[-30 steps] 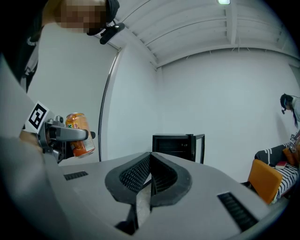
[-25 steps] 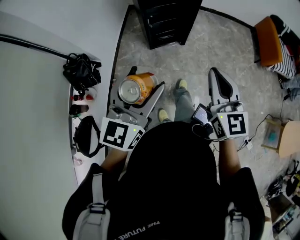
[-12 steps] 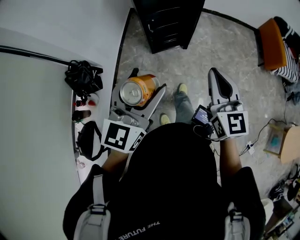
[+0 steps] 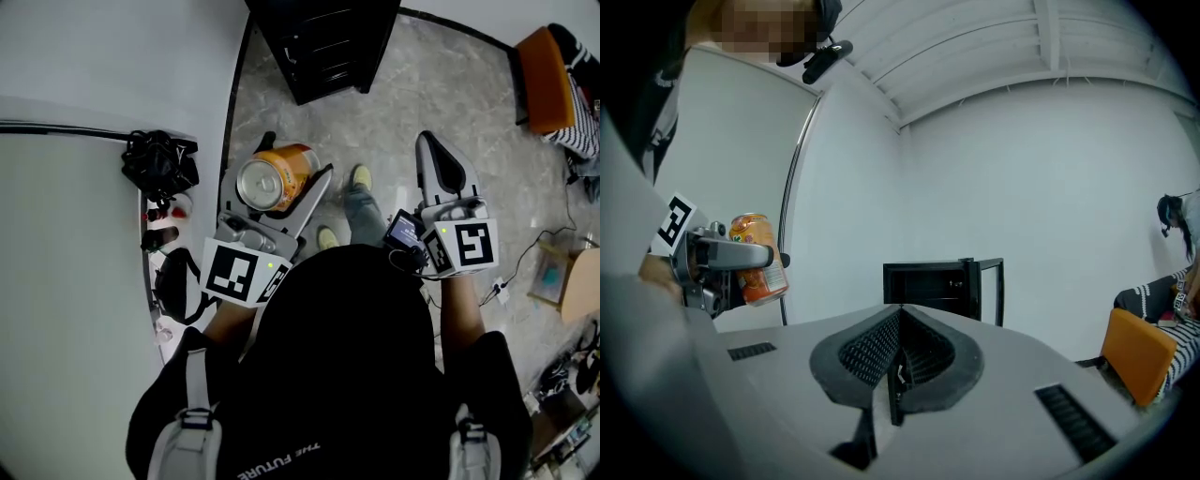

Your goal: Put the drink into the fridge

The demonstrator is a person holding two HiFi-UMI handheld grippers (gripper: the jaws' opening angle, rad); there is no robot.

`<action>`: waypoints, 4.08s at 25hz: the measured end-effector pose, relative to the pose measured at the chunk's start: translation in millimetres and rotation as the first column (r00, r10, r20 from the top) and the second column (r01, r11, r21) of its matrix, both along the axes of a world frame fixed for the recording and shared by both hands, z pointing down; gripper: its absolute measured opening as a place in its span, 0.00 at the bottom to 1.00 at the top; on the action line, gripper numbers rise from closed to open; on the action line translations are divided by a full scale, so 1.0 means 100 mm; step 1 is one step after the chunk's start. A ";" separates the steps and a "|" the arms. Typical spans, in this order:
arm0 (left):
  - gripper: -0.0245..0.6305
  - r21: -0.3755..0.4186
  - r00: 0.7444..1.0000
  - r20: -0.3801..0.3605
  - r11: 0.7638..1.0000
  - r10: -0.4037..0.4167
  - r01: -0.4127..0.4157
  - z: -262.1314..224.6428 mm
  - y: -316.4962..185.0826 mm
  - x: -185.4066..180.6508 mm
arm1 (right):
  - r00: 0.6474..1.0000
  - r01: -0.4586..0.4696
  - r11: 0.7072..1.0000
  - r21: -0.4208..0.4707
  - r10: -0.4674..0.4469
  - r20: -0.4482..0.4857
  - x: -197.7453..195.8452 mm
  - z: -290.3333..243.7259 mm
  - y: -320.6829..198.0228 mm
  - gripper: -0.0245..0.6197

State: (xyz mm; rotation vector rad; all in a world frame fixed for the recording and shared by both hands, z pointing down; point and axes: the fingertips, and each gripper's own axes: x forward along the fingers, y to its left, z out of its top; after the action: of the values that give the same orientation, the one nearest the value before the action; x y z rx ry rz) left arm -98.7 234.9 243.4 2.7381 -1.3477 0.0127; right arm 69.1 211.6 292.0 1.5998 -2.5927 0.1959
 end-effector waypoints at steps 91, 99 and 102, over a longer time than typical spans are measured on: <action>0.56 0.032 0.995 0.049 0.996 -0.082 0.081 -0.18 -2.21 0.96 | 0.993 0.110 0.994 0.021 -0.111 0.046 0.84 0.02 -2.39 0.06; 0.56 -0.002 0.995 0.046 0.996 -0.085 0.085 -0.06 -2.54 0.77 | 0.993 0.110 0.994 -0.007 -0.110 0.030 0.65 0.09 -2.71 0.06; 0.56 -0.015 0.995 0.049 0.996 -0.089 0.090 -0.01 -2.70 0.67 | 0.993 0.116 0.993 -0.013 -0.116 0.024 0.56 0.11 -2.86 0.06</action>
State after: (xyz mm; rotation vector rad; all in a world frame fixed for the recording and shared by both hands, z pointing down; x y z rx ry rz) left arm -31.7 -35.5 241.9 2.6778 -1.4741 0.0838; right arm 124.9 -74.7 303.1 1.4448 -2.6853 0.2243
